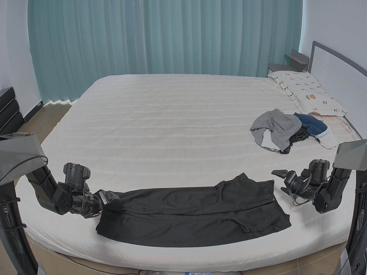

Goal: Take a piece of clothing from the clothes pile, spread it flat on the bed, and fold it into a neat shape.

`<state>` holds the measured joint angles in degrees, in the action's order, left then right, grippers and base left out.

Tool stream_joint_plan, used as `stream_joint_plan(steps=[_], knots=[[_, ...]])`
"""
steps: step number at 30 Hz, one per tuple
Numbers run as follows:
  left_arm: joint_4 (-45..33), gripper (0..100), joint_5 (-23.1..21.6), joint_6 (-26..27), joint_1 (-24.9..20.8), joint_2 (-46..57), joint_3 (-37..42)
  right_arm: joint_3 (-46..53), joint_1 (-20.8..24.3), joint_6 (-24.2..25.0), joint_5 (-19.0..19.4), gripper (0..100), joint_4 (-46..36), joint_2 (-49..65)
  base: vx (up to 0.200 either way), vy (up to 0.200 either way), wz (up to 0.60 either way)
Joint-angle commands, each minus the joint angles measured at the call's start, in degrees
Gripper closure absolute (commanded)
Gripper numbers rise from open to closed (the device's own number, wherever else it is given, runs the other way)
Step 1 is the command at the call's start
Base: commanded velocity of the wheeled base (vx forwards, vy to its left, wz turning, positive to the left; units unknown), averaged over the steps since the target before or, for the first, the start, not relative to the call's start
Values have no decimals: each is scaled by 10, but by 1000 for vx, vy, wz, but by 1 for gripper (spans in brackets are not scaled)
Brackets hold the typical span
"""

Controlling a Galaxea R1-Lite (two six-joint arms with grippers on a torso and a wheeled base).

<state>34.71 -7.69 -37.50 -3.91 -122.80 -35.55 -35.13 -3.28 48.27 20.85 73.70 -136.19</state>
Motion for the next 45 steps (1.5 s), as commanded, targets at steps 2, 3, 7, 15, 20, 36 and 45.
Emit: stream_joint_plan(steps=[2,3,7,15,20,36,45], knots=[[-3,0,0,-2,0,5,-8,6,1,0,-1,0,0,5,0,0,0],[-3,0,7,-3,-1,5,-8,9,1,0,-1,0,1,6,0,0,0],[-3,100,22,-3,0,-1,-11,12,7,0,-2,0,0,9,0,0,0],[-37,100,26,1,-1,5,-12,36,31,-15,-45,0,-1,31,0,0,0],[-45,100,33,1,0,11,-15,60,51,-19,-46,0,-8,66,0,0,0],[22,100,34,-40,0,38,-14,60,138,-12,-98,0,-125,107,0,0,0],[25,100,33,-41,0,37,-14,32,164,26,-116,0,-115,55,0,0,0]])
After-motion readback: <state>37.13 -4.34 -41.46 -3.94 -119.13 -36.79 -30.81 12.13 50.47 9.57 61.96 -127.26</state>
